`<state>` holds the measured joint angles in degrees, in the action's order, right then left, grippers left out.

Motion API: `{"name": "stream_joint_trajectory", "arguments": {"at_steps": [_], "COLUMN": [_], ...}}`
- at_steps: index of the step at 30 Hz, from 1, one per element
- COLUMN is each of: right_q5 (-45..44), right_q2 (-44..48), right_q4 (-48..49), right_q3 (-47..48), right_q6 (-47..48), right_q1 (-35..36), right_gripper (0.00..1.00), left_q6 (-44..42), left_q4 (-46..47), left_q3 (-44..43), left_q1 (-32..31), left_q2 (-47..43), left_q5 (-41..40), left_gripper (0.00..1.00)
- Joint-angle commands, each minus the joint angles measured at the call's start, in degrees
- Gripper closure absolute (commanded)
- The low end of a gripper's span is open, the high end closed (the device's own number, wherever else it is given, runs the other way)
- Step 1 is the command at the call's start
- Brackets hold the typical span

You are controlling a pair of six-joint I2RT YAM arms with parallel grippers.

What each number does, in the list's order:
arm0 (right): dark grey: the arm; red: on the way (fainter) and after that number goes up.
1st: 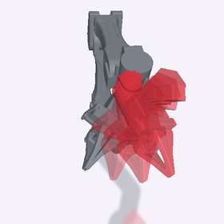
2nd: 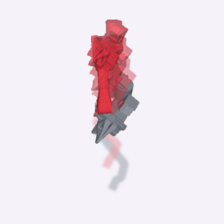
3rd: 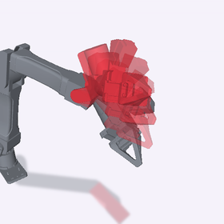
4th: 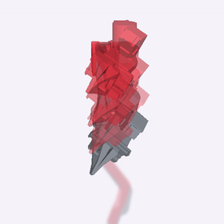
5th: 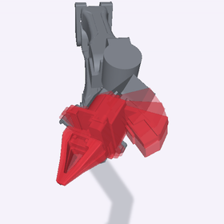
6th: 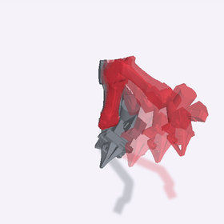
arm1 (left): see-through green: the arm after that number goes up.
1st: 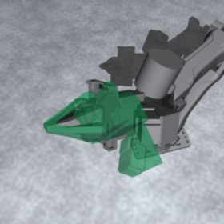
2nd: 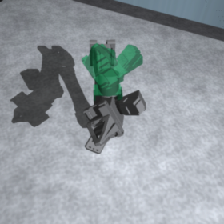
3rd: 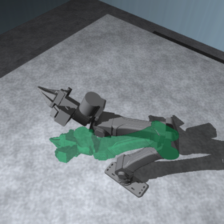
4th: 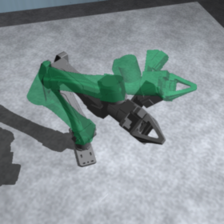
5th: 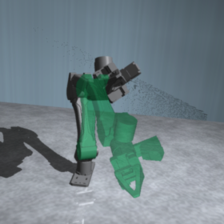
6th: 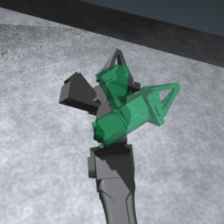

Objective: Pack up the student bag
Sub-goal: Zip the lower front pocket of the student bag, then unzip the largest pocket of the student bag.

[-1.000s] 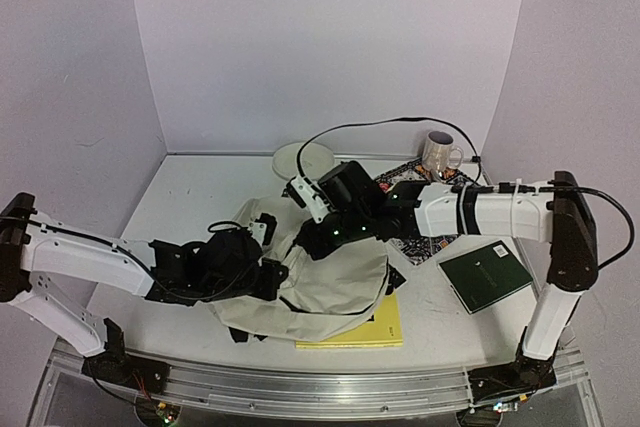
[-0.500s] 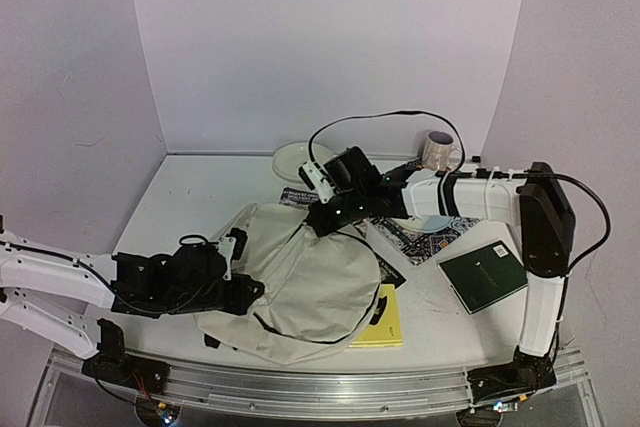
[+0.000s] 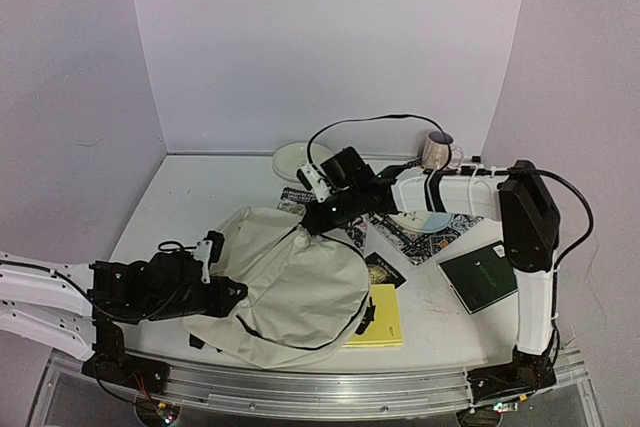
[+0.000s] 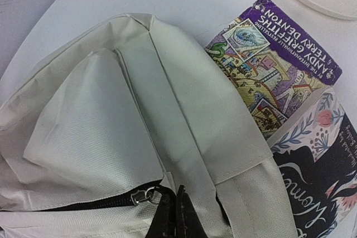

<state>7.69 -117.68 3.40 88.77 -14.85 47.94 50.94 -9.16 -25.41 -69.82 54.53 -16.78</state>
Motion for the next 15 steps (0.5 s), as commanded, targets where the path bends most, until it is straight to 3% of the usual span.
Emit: {"name": "stream_joint_trajectory", "arguments": {"at_steps": [1, 5, 10, 13, 15], "right_q5": [-13.3, -6.1, 1.4, 2.8, 2.8], "right_q2": [-1.3, -1.1, 2.6, 6.3, 9.3], "right_q4": [-0.6, -0.1, 2.2, 2.9, 3.7], "right_q3": [1.8, 2.3, 1.6, -0.3, -2.8], "right_q6": [-1.4, 1.3, 3.6, 4.3, 4.7], "right_q1": [-8.5, -8.3, -6.8, -6.0, -5.3], "right_gripper": [1.0, 1.0, 1.0, 0.89, 0.76], "left_q6": [2.3, 2.2, 0.4, -0.8, -0.9], "left_q4": [-7.3, -7.4, -6.1, -5.7, -5.5], "left_q3": [2.4, 1.9, -4.2, -9.0, -11.5], "left_q1": [-1.5, -1.5, -1.5, -1.5, -1.5], "left_q2": [-5.5, -5.7, 0.4, 4.5, 6.6], "left_q5": [1.0, 0.0, -1.7, -3.2, -5.2], "left_gripper": [1.0, 1.0, 1.0, 1.0, 1.0]}}
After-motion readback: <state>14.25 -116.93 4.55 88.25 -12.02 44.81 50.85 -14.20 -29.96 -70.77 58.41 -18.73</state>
